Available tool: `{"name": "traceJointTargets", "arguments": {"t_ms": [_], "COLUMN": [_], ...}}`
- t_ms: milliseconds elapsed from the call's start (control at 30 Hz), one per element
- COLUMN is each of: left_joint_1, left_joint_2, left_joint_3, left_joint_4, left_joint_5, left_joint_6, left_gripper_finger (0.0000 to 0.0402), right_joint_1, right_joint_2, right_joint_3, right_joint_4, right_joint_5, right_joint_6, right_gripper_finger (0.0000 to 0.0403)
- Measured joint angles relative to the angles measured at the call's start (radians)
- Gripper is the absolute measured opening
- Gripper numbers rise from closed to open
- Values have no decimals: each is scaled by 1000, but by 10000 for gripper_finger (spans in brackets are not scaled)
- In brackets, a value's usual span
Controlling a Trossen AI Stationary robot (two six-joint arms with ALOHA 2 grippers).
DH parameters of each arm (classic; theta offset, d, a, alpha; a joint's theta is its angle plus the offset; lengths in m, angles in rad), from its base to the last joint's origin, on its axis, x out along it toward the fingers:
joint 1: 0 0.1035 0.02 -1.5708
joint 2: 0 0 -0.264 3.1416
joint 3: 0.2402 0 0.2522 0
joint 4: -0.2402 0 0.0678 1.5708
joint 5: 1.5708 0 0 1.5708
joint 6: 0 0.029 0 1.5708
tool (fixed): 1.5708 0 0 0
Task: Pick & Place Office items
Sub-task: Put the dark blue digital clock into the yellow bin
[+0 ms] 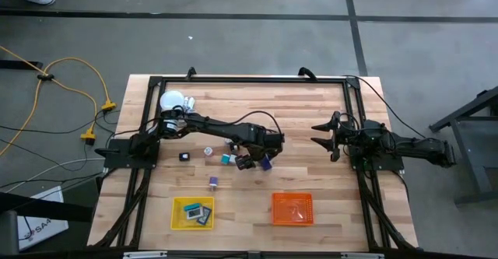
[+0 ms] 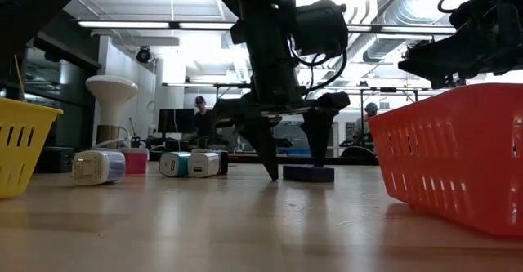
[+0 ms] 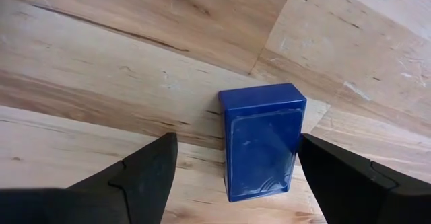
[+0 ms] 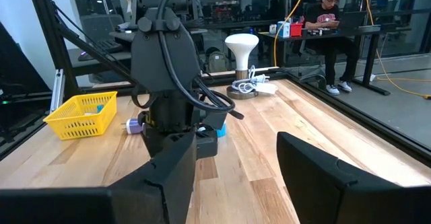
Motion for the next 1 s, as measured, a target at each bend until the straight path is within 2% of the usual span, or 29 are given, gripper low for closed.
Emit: {"name": "traceJointTargets", "arguments": {"t_ms": [367,1000], "left_joint_1": [5,16], "left_joint_2": [1,2], "left_joint_3": [0,0], "left_joint_4": [14,19], "left_joint_5": [2,15], "left_joint_6": [-27,-30], "left_gripper_finger": [246,243], "right_joint_1": [0,0], "right_joint_2": [0,0], "right_joint_3": [0,0], "right_joint_4": [0,0], "right_joint_5": [0,0], "right_joint_6": [0,0], "right_gripper_finger": [195,195]}}
